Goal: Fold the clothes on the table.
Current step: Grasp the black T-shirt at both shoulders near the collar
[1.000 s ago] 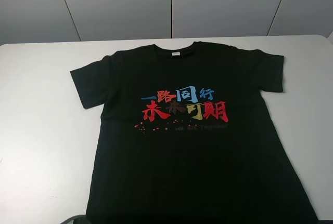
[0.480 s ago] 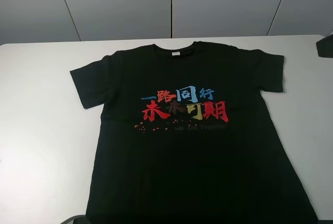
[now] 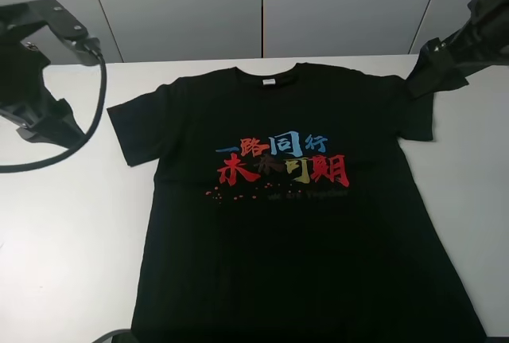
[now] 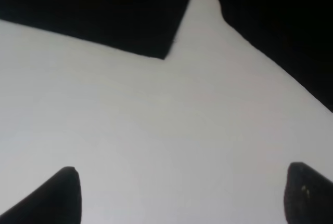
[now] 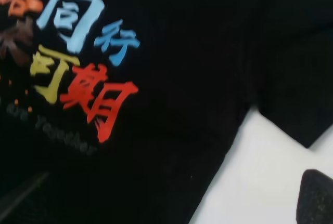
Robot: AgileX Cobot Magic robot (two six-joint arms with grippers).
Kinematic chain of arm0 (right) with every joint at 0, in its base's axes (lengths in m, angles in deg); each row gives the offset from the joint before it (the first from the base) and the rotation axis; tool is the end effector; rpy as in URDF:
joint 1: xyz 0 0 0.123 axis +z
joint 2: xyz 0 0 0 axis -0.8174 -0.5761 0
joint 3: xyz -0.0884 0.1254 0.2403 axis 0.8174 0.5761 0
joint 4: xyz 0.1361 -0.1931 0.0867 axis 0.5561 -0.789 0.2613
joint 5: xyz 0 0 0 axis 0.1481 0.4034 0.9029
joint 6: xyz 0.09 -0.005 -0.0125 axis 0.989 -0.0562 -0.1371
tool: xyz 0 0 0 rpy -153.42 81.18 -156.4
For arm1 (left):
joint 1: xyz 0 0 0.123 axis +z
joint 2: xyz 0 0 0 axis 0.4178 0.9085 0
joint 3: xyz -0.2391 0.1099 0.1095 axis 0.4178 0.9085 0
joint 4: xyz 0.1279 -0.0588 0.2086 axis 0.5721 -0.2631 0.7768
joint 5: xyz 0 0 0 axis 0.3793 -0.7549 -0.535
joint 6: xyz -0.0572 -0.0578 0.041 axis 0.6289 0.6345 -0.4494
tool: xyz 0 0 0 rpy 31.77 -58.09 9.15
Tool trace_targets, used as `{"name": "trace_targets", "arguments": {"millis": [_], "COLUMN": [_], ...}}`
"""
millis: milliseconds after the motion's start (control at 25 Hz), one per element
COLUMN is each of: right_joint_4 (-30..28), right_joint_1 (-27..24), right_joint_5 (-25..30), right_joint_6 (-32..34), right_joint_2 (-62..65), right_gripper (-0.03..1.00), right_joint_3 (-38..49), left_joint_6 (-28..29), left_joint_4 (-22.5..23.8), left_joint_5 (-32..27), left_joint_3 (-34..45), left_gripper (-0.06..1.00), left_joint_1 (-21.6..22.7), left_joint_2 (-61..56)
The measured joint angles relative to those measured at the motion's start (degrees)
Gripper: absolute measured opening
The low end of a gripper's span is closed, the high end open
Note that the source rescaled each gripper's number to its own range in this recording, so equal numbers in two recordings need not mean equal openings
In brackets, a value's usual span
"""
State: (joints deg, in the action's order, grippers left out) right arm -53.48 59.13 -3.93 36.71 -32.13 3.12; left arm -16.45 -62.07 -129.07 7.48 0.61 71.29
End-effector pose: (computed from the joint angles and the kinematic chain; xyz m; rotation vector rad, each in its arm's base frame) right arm 0.2672 0.0398 0.2584 -0.7062 2.6832 0.2227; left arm 0.2478 -0.1159 0.2217 1.3777 2.5409 -0.0467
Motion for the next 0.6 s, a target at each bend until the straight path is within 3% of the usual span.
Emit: {"name": "trace_targets", "arguments": {"millis": [200, 600], "right_joint_4": [0.1, 0.1], "right_joint_1": [0.7, 0.7], "right_joint_5": [0.4, 0.4], "right_joint_6": [-1.1, -1.8], "right_joint_2": [-3.7, -3.9], "right_gripper": [0.99, 0.99], "right_joint_3": [-0.4, -0.4], "left_joint_6": [-2.2, -4.0], "left_joint_4": [0.4, 1.1], "left_joint_5": [4.8, 2.2], "left_joint_3": [-1.3, -14.0], "left_gripper": [1.0, 1.0], "left_joint_1": [-7.3, -14.8], "left_joint_2": [10.6, 24.7]}}
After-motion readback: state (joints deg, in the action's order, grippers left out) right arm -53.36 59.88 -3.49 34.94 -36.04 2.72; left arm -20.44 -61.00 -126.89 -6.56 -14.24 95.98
